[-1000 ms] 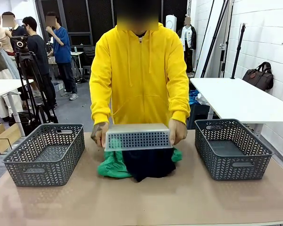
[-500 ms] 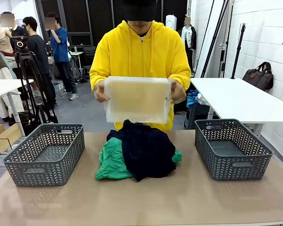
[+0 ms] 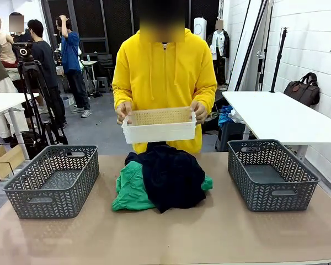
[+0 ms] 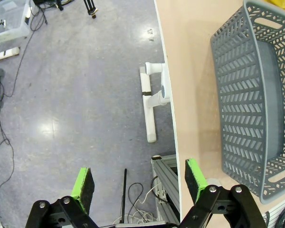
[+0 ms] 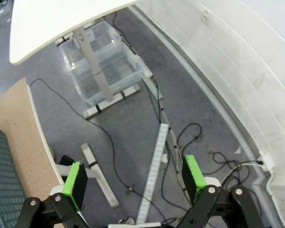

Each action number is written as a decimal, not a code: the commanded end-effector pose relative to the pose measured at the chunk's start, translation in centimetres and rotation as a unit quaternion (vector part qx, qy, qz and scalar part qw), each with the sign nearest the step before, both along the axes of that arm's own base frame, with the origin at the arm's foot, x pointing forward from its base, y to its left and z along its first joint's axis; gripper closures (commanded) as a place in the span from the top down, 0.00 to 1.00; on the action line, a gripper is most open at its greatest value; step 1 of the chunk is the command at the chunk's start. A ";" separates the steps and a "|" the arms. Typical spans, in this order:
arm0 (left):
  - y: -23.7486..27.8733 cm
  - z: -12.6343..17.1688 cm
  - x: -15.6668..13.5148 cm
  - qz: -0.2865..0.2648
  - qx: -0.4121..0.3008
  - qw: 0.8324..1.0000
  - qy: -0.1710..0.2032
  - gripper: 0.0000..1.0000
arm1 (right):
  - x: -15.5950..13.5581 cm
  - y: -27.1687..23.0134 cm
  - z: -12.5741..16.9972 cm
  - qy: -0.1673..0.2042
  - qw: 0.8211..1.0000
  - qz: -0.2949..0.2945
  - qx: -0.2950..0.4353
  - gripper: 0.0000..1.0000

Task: Sort the tops and bottoms.
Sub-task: Lift clothes from the center of the table with your left hand.

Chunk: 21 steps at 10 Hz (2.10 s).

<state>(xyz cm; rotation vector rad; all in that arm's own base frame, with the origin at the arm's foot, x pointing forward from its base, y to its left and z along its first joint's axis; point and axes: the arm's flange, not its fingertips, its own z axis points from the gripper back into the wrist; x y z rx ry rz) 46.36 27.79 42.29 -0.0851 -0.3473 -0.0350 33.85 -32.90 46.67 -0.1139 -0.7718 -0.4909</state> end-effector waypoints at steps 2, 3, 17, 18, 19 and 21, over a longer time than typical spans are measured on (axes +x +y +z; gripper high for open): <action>0.2 0.0 -0.1 0.000 0.007 1.000 0.001 1.00 | -0.1 0.2 0.2 0.004 1.000 0.004 -0.004 1.00; 0.2 0.0 -0.1 0.000 0.007 1.000 0.001 1.00 | -0.1 0.2 0.2 0.004 1.000 0.004 -0.004 1.00; 0.2 0.0 -0.1 0.000 0.007 1.000 0.001 1.00 | -0.1 0.2 0.2 0.004 1.000 0.004 -0.004 1.00; 0.2 0.0 -0.1 0.000 0.007 1.000 0.001 1.00 | -0.1 0.2 0.2 0.004 1.000 0.004 -0.004 1.00; 0.2 0.0 -0.1 0.000 0.007 1.000 0.001 1.00 | -0.1 0.2 0.2 0.004 1.000 0.004 -0.004 1.00; 0.2 0.0 -0.1 0.000 0.007 1.000 0.001 1.00 | -0.1 0.2 0.2 0.004 1.000 0.004 -0.004 1.00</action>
